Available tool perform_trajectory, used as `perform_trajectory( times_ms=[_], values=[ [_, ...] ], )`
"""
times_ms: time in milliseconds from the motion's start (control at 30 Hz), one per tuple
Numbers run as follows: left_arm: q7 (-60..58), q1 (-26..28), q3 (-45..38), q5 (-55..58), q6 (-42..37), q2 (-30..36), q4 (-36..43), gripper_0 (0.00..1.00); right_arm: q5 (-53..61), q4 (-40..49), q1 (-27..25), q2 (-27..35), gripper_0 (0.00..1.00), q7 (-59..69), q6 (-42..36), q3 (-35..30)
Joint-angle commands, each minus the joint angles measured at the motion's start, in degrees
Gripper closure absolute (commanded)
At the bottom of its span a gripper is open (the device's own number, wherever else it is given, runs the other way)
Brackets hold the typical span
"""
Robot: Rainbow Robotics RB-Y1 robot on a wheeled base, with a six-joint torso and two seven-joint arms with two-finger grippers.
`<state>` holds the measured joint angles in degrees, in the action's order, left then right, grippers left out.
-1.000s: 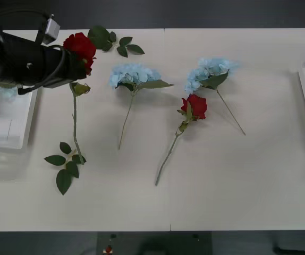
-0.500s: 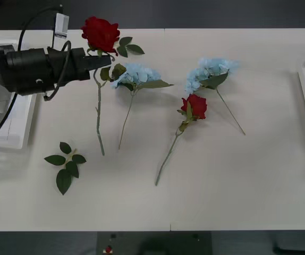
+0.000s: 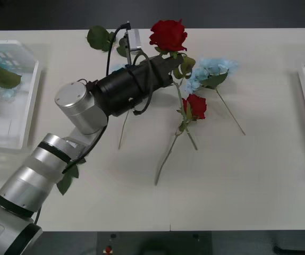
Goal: Put the red flowers into the right box and the blue flowers into the left box
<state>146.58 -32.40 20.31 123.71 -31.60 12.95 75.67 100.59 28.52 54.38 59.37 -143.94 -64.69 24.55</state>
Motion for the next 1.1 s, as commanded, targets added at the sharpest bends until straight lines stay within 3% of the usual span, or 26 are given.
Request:
perform_trajectory(
  times_ms=[33,267,467,833,1100],
  values=[
    [4.8,-0.2,3.8,6.5,5.1,-3.4,3.5,1.0,11.8,5.8,-4.5,2.3,0.04,-7.2,-3.2,-1.6],
    [8.4,-0.3,7.3,9.7,11.4,-5.9,5.6,1.0,26.1,21.2,-13.6,3.7,0.04,-10.0,-3.3,-1.8],
    [8.4,-0.3,7.3,9.3,12.3,-6.2,5.6,1.0,37.7,32.5,-22.2,3.9,0.04,-10.8,-3.3,-3.9],
    [8.4,-0.3,7.1,9.6,12.4,-5.1,5.6,1.0,47.7,50.4,-38.5,1.4,0.04,-11.1,-3.0,-10.1],
    [8.4,-0.2,7.0,9.7,12.4,-5.0,5.6,1.0,44.5,52.1,-40.1,-7.7,0.04,-11.1,-1.8,-10.5]
  ],
)
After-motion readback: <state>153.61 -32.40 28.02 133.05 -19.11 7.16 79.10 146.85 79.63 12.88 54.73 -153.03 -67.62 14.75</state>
